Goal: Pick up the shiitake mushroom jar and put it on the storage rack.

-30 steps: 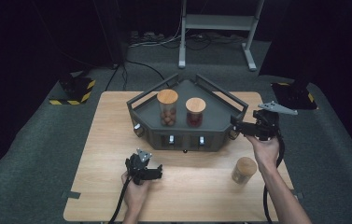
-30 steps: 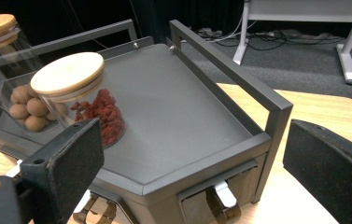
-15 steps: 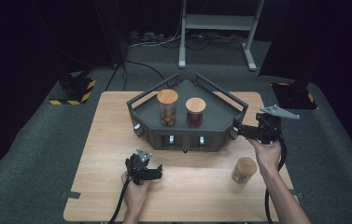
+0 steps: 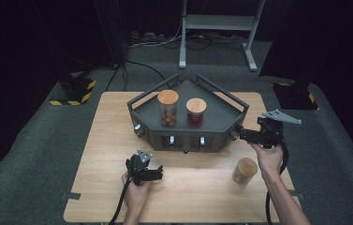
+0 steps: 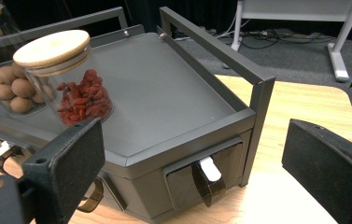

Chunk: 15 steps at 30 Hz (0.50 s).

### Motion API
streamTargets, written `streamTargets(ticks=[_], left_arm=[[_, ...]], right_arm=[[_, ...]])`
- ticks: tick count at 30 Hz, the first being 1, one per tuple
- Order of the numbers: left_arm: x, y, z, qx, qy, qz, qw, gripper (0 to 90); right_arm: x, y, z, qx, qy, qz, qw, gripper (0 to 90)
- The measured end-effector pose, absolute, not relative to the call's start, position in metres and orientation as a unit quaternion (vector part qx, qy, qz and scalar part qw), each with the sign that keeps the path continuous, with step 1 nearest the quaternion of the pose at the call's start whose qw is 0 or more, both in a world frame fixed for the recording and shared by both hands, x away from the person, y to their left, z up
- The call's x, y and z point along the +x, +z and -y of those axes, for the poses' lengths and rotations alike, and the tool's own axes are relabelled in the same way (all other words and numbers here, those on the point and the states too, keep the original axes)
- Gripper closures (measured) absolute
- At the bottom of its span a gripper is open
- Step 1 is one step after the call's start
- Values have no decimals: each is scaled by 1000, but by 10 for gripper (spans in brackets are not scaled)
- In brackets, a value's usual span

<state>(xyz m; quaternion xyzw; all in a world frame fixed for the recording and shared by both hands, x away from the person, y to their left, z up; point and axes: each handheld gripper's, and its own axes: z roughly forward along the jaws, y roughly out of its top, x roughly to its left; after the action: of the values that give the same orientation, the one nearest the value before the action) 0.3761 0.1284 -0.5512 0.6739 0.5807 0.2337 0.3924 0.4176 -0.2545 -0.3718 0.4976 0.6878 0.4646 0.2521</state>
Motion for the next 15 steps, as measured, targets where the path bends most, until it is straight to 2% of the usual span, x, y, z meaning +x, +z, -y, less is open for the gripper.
streamTargets(ticks=[2, 15], left_arm=[[376, -552, -126, 664, 233, -588, 400, 47], [376, -552, -127, 667, 233, -586, 397, 46]], right_arm=[[416, -373, 255, 496, 467, -687, 252, 56], [411, -381, 259, 493, 474, -687, 246, 57]])
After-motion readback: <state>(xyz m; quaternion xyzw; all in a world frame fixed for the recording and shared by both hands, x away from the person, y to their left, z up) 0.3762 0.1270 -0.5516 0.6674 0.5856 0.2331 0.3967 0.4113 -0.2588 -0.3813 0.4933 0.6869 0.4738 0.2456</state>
